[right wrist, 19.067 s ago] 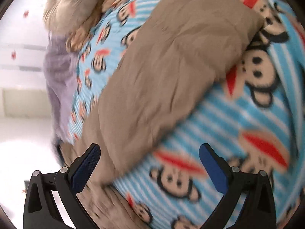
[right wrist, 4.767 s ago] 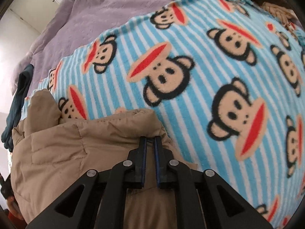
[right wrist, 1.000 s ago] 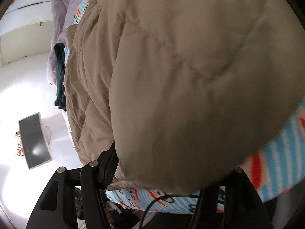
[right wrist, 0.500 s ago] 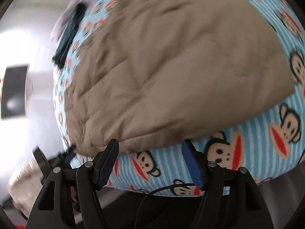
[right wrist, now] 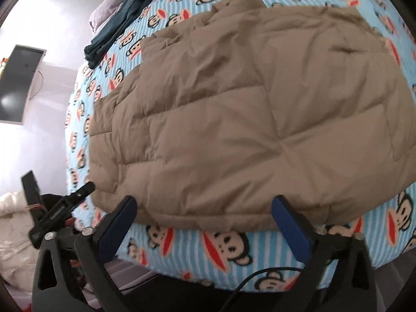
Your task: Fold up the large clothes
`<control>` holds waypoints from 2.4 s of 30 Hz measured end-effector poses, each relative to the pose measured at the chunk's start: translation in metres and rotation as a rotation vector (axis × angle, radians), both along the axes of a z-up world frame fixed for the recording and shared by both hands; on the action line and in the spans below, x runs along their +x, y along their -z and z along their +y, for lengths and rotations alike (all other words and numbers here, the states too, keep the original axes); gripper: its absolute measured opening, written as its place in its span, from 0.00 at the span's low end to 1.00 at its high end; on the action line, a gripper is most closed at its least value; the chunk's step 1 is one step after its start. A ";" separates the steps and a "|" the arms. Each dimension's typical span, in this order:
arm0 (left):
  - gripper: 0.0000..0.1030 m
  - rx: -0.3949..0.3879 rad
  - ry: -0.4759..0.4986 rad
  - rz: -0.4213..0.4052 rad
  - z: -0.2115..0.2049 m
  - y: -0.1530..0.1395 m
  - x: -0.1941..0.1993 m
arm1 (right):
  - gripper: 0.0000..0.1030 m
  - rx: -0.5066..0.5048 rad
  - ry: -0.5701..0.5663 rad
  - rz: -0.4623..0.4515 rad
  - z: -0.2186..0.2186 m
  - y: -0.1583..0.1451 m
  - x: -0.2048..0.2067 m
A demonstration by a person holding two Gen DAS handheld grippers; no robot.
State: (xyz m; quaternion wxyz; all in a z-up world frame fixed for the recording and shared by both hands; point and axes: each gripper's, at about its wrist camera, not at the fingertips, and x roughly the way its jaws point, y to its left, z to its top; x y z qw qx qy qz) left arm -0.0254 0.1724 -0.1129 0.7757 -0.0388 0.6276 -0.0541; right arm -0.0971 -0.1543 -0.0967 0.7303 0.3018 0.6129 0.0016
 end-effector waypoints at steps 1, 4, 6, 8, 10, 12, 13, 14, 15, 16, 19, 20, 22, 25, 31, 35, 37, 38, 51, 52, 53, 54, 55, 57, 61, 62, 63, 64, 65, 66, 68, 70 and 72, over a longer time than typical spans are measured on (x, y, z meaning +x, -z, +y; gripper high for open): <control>0.99 0.000 0.007 0.002 0.001 0.002 0.002 | 1.00 -0.016 -0.009 0.002 0.004 0.001 0.003; 0.99 -0.004 0.021 0.006 0.001 0.006 0.007 | 1.00 -0.045 -0.044 0.049 0.013 0.006 0.010; 0.99 -0.008 0.031 0.008 0.002 0.009 0.012 | 1.00 -0.042 -0.060 0.079 0.017 0.011 0.015; 0.99 -0.024 0.028 0.015 0.006 0.013 0.019 | 1.00 -0.036 -0.053 0.103 0.017 0.017 0.015; 0.99 -0.047 0.025 0.028 0.011 0.017 0.025 | 1.00 -0.026 -0.028 0.126 0.016 0.024 0.017; 0.99 -0.083 0.018 0.050 0.017 0.023 0.032 | 1.00 -0.016 -0.006 0.143 0.014 0.030 0.017; 0.99 -0.128 0.025 0.067 0.021 0.027 0.036 | 1.00 -0.016 0.004 0.149 0.015 0.032 0.019; 0.99 -0.164 0.035 0.078 0.023 0.029 0.038 | 1.00 -0.015 0.008 0.149 0.015 0.032 0.020; 0.99 -0.195 0.048 0.086 0.024 0.031 0.041 | 1.00 -0.017 0.006 0.146 0.015 0.032 0.020; 0.99 -0.235 0.070 0.094 0.026 0.034 0.046 | 1.00 -0.022 0.002 0.145 0.016 0.032 0.021; 0.99 -0.316 0.126 0.112 0.029 0.044 0.065 | 1.00 -0.038 -0.005 0.161 0.018 0.036 0.022; 0.99 -0.359 0.140 0.123 0.030 0.048 0.072 | 1.00 -0.041 -0.005 0.168 0.018 0.038 0.023; 0.99 -0.460 0.170 0.160 0.028 0.058 0.087 | 1.00 -0.045 -0.002 0.178 0.019 0.042 0.023; 0.99 -0.533 0.227 0.211 0.015 0.074 0.105 | 1.00 -0.046 0.000 0.191 0.019 0.048 0.025; 0.99 -0.550 0.400 0.291 -0.030 0.095 0.118 | 1.00 -0.050 0.005 0.203 0.020 0.052 0.028; 0.99 -0.487 0.489 0.299 -0.048 0.103 0.117 | 1.00 -0.048 0.021 0.200 0.020 0.053 0.029; 0.99 -0.481 0.506 0.299 -0.050 0.106 0.116 | 1.00 -0.048 0.026 0.200 0.020 0.054 0.029; 0.99 -0.483 0.505 0.300 -0.051 0.106 0.117 | 1.00 -0.048 0.029 0.200 0.020 0.054 0.029; 0.27 -0.578 0.503 0.243 -0.061 0.056 0.103 | 1.00 -0.066 0.066 0.138 0.012 0.035 0.027; 0.27 -0.578 0.498 0.240 -0.060 0.052 0.104 | 0.99 -0.086 0.075 0.113 0.008 0.029 0.026; 0.27 -0.569 0.495 0.233 -0.061 0.049 0.102 | 0.94 -0.102 0.081 0.092 0.004 0.026 0.026; 0.27 -0.554 0.497 0.227 -0.063 0.047 0.101 | 0.87 -0.124 0.090 0.051 -0.001 0.019 0.026; 0.27 -0.542 0.496 0.225 -0.064 0.046 0.099 | 0.60 -0.133 0.093 0.029 -0.005 0.017 0.026; 0.27 -0.518 0.475 0.232 -0.067 0.048 0.099 | 0.19 -0.157 0.087 0.009 -0.013 0.017 0.033; 0.27 -0.486 0.447 0.236 -0.059 0.040 0.092 | 0.13 -0.168 0.035 -0.084 -0.022 0.025 0.056; 0.27 -0.477 0.442 0.233 -0.062 0.032 0.089 | 0.13 -0.177 0.015 -0.094 -0.022 0.030 0.064; 0.27 -0.474 0.439 0.229 -0.064 0.028 0.087 | 0.13 -0.180 -0.003 -0.104 -0.022 0.035 0.073; 0.27 -0.468 0.436 0.219 -0.069 0.016 0.084 | 0.13 -0.180 -0.014 -0.108 -0.022 0.040 0.079; 0.27 -0.466 0.435 0.212 -0.074 0.006 0.081 | 0.13 -0.179 -0.024 -0.113 -0.024 0.046 0.086; 0.27 -0.464 0.435 0.203 -0.079 -0.005 0.078 | 0.13 -0.174 -0.026 -0.116 -0.026 0.051 0.092; 0.27 -0.461 0.447 0.181 -0.097 -0.031 0.070 | 0.13 -0.146 -0.017 -0.119 -0.033 0.060 0.100; 0.27 -0.453 0.468 0.163 -0.118 -0.053 0.060 | 0.11 -0.096 0.006 -0.114 -0.043 0.069 0.107; 0.27 -0.433 0.497 0.147 -0.144 -0.074 0.051 | 0.09 -0.039 0.035 -0.109 -0.051 0.079 0.111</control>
